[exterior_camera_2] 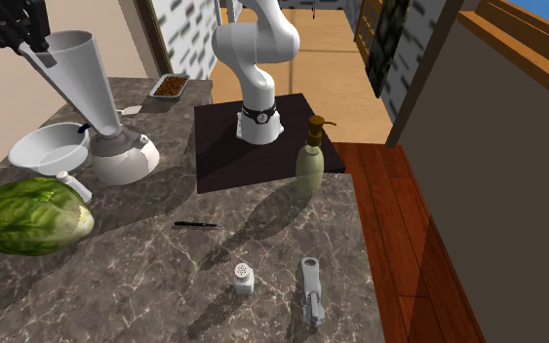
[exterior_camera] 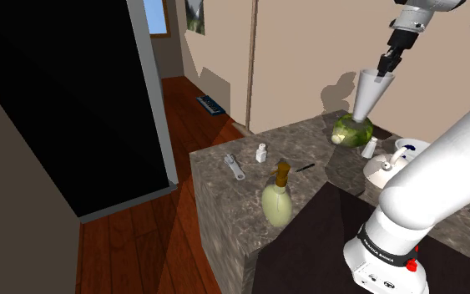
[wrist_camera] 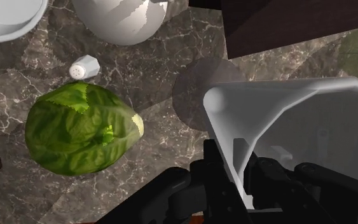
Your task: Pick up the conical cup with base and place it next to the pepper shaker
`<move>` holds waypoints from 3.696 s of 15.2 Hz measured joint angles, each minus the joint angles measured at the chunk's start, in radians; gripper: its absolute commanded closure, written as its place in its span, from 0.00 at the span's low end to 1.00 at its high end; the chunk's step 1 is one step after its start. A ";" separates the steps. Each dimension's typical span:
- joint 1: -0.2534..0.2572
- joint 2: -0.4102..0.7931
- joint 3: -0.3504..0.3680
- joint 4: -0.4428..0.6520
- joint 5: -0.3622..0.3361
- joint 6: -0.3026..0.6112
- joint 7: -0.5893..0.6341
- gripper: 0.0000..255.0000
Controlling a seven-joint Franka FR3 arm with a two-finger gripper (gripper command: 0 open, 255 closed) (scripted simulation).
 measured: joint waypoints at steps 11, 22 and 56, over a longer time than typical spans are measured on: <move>-0.008 -0.013 -0.004 -0.158 -0.011 0.148 -0.009 1.00; -0.008 0.017 -0.028 -0.283 0.006 0.293 -0.043 1.00; 0.005 0.197 -0.084 -0.462 0.163 0.575 -0.198 0.00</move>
